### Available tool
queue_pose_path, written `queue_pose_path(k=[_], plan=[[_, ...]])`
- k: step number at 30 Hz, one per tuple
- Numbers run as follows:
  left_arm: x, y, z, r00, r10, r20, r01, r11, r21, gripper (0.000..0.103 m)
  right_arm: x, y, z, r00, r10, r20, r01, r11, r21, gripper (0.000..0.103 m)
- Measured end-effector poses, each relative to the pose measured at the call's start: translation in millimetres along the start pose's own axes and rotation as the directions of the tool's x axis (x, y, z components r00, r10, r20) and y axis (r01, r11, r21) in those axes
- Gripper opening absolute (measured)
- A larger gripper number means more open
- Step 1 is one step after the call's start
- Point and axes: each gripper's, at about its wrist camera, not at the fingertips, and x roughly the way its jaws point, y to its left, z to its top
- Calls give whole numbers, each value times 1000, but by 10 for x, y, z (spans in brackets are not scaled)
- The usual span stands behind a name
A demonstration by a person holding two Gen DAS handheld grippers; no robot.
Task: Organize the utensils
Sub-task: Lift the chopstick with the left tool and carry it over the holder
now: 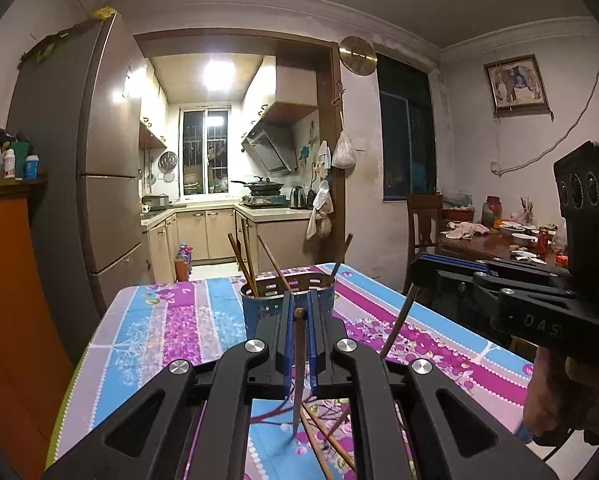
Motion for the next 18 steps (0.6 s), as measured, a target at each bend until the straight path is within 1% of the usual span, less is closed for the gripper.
queue_pose_path(k=[5, 10, 18], plan=[[-28, -71, 171, 1000, -4, 2, 4, 1000, 20, 7, -31, -61, 112, 1000, -11, 14, 11, 1000, -5, 5], [-47, -94, 345, 1000, -26, 11, 26, 1000, 5, 7, -57, -143, 239, 1000, -21, 8, 21, 1000, -7, 5], [35, -124, 672, 998, -46, 30, 46, 999, 1, 7, -150, -223, 528, 999, -31, 8, 31, 999, -29, 5]])
